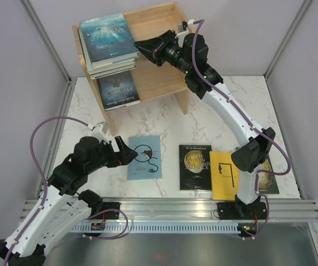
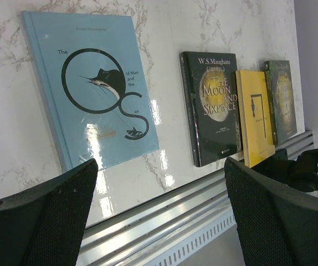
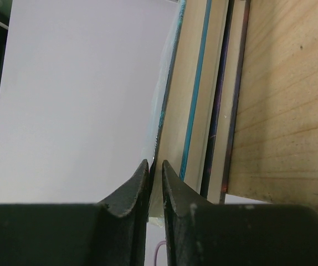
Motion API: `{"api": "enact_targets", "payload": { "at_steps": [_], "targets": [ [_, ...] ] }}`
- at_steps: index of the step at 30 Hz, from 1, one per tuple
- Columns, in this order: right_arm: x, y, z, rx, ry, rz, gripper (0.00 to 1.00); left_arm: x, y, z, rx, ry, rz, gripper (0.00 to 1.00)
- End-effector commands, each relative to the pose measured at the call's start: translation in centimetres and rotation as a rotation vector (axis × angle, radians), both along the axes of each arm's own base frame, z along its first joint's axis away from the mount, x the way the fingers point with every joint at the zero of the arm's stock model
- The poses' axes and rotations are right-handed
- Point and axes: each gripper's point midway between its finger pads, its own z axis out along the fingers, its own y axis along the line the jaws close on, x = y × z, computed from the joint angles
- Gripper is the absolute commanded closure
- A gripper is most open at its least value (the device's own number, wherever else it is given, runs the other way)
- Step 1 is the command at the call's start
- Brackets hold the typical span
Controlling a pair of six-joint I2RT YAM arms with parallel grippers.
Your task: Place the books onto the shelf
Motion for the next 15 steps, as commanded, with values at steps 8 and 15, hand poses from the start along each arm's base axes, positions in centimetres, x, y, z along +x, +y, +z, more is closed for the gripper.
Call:
{"api": "enact_targets", "payload": {
  "at_steps": [8,15],
  "targets": [
    [-0.9,3.7,-1.9,-0.007,0.027,0.073,0.79,0.5,-0.5,0.7,-0.017,-0.025,-0.019,0.04],
    [-0.3,2.4,-2.4,-0.028,0.026,0.043,0.41,0.3,-0.3,0.9,-0.015,-0.025,-0.017,0.04]
  ]
}}
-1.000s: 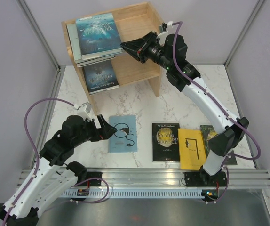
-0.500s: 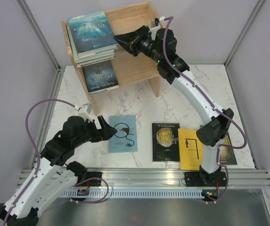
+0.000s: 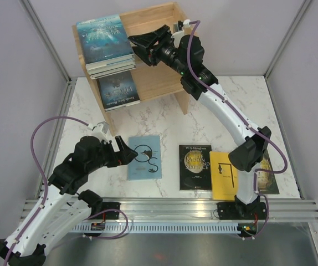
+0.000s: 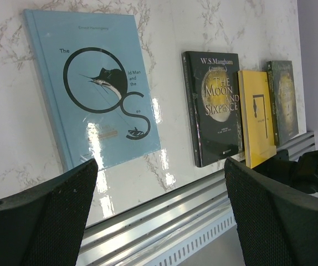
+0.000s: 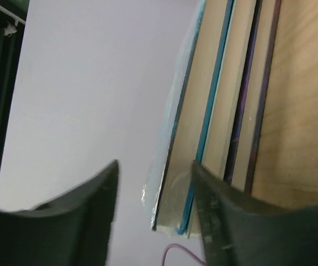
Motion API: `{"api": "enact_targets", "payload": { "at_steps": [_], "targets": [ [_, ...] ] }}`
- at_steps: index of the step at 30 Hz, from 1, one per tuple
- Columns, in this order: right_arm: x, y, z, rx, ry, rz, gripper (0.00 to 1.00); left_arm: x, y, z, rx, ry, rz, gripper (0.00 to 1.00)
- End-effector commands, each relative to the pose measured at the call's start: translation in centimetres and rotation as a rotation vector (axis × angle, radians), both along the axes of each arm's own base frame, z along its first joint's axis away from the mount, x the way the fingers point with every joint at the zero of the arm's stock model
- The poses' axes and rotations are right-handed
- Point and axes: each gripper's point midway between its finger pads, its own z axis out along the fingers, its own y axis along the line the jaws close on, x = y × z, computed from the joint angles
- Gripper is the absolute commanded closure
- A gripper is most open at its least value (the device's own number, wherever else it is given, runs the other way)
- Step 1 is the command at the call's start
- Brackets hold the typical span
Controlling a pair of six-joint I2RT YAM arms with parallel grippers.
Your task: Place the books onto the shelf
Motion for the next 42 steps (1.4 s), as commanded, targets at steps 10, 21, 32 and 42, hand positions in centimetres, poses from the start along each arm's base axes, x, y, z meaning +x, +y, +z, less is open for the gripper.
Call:
{"api": "enact_targets", "payload": {
  "at_steps": [10,21,32,42],
  "targets": [
    [1.7,-12.1,-1.1,-0.102,0.008,-0.149,0.02,0.3,0.0,1.8,-0.004,-0.037,-0.006,0.04],
    [-6.9,-27.0,-7.5,-0.44,0.016,-0.429,0.02,1.0,-4.1,-0.1,-0.074,0.047,-0.161,0.0],
    [-16.7,-32.2,-35.8,-0.86,0.507,-0.402,0.04,1.8,-13.4,-6.4,-0.14,0.147,-0.292,0.03],
    [-20.3,-33.2,-43.7,-0.941,0.66,-0.353,0.07,3.8,-20.0,-14.2,-0.101,0.285,-0.313,0.07]
  ]
}}
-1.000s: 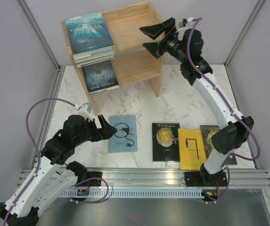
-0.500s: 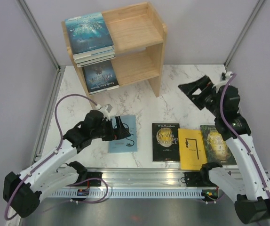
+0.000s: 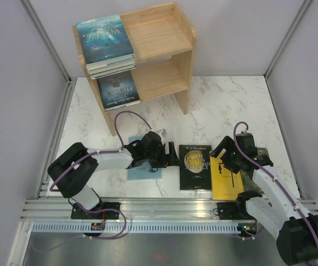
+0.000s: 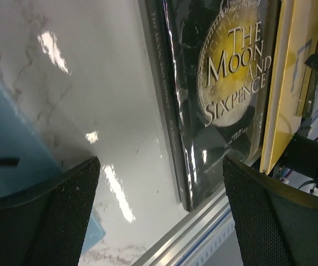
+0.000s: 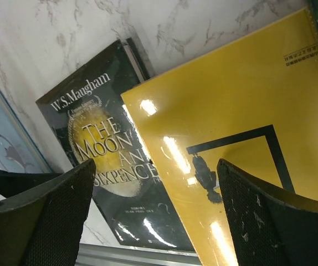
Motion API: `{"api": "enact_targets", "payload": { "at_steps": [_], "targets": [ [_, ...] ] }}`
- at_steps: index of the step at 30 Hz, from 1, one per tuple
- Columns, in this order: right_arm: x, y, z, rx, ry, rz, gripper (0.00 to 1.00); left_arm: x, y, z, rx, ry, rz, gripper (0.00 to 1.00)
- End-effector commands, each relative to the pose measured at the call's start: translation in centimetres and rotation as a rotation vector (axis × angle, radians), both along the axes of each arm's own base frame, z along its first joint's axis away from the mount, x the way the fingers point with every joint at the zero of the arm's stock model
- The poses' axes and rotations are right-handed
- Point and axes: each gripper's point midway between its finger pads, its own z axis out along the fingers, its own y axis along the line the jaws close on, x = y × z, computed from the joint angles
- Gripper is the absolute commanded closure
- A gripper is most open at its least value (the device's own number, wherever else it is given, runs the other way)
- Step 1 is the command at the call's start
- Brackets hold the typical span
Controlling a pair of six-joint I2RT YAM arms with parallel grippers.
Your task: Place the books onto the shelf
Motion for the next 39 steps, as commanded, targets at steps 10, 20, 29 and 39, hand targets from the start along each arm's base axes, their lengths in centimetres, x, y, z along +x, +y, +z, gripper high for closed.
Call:
{"api": "enact_targets", "payload": {
  "at_steps": [10,20,29,39],
  "targets": [
    [-1.2,1.6,-5.2,0.111,0.035,0.01,0.12,0.3,-6.0,-3.9,-0.13,0.065,-0.023,0.09],
    [-3.4,4.0,-9.0,0.209,0.103,0.031,0.15,-1.5,-7.3,-3.2,-0.262,0.074,-0.081,0.13],
    [-3.0,4.4,-8.7,0.211,0.081,0.042,0.14,-2.9,-9.8,0.0,-0.452,0.061,-0.187,0.42],
    [-4.0,4.3,-9.3,0.215,0.092,0.048,0.14,-1.9,-11.4,0.8,-0.559,0.051,-0.126,0.97]
  ]
}}
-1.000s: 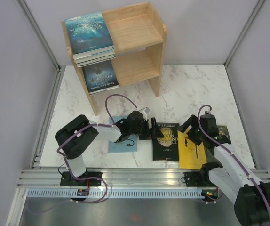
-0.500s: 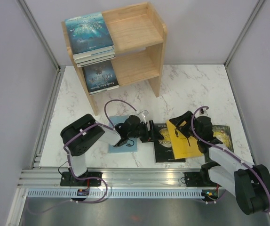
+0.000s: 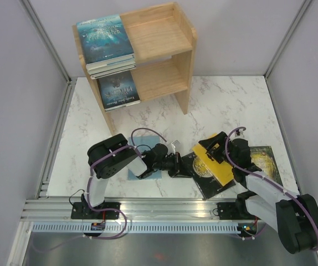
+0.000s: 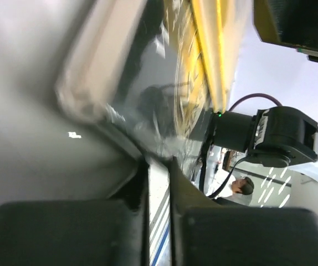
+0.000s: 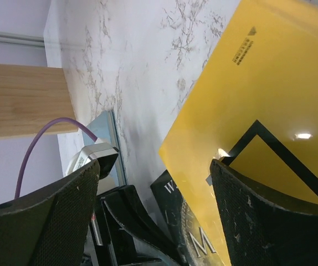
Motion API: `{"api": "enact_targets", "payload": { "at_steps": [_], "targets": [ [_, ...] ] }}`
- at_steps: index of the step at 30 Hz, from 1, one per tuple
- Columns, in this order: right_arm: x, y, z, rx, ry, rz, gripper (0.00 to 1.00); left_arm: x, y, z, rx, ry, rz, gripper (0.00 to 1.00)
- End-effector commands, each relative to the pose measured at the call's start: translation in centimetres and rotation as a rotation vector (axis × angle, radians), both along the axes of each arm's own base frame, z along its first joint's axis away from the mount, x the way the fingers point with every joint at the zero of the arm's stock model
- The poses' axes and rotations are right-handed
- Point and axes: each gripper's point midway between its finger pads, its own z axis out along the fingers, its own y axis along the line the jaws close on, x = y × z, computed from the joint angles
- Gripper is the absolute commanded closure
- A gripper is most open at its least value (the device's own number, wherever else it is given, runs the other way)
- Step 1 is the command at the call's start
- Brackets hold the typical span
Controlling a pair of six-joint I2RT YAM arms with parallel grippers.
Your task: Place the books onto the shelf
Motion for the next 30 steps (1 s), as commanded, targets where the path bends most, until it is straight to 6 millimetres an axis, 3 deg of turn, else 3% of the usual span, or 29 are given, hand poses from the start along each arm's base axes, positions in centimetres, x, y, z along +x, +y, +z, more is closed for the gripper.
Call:
{"api": "enact_targets", "payload": {
  "at_steps": [1,6,10,14,16,18,19,21,22,23,25,26,28,29,30],
  "targets": [
    [-9.2,-0.9,-9.1,-0.088,0.428,0.073,0.13,2.0,-1.9,3.1,-0.13,-0.126,0.069,0.98],
    [-8.5,-0.8,-7.5,-0.093,0.382,0.089,0.05,2.2,-0.7,3.9,-0.122,-0.146,0.114,0.98],
    [-7.5,-1.1,-5.1,-0.124,0.319,0.083,0.02,1.7,1.4,4.0,-0.097,-0.152,0.147,0.98],
    [-6.2,-1.9,-2.7,-0.181,0.261,0.057,0.02,1.2,3.6,2.6,-0.001,-0.144,0.17,0.98],
    [-6.1,-2.7,-2.2,-0.232,0.254,0.044,0.02,0.9,5.0,1.0,0.096,-0.139,0.181,0.98],
    [-5.4,-2.9,-1.0,-0.248,0.226,0.036,0.02,1.2,5.8,1.6,0.126,-0.17,0.204,0.97],
    [-5.5,-2.9,-0.7,-0.249,0.219,0.039,0.02,0.7,6.9,0.7,0.185,-0.157,0.203,0.97],
    [-5.3,-2.6,0.2,-0.24,0.195,0.056,0.02,1.5,8.2,2.2,0.227,-0.227,0.244,0.93],
    [-5.2,-1.9,0.8,-0.207,0.173,0.082,0.02,0.9,10.1,0.9,0.345,-0.215,0.236,0.92],
    [-5.2,-1.4,1.2,-0.182,0.157,0.099,0.02,1.3,10.7,3.4,0.329,-0.264,0.271,0.85],
    [-5.1,0.6,2.6,-0.096,0.095,0.164,0.02,2.1,14.6,3.3,0.489,-0.286,0.365,0.72],
    [-5.1,1.2,3.0,-0.077,0.079,0.178,0.02,2.6,15.7,5.3,0.471,-0.32,0.414,0.56],
    [-4.9,2.8,4.0,-0.065,0.026,0.212,0.02,3.1,18.1,6.4,0.499,-0.351,0.454,0.4],
    [-4.9,3.4,4.2,-0.061,0.021,0.217,0.02,3.6,20.5,5.9,0.564,-0.318,0.489,0.28],
    [-5.2,4.7,4.2,-0.065,0.013,0.259,0.02,3.8,21.3,7.1,0.546,-0.345,0.484,0.24]
  ]
}}
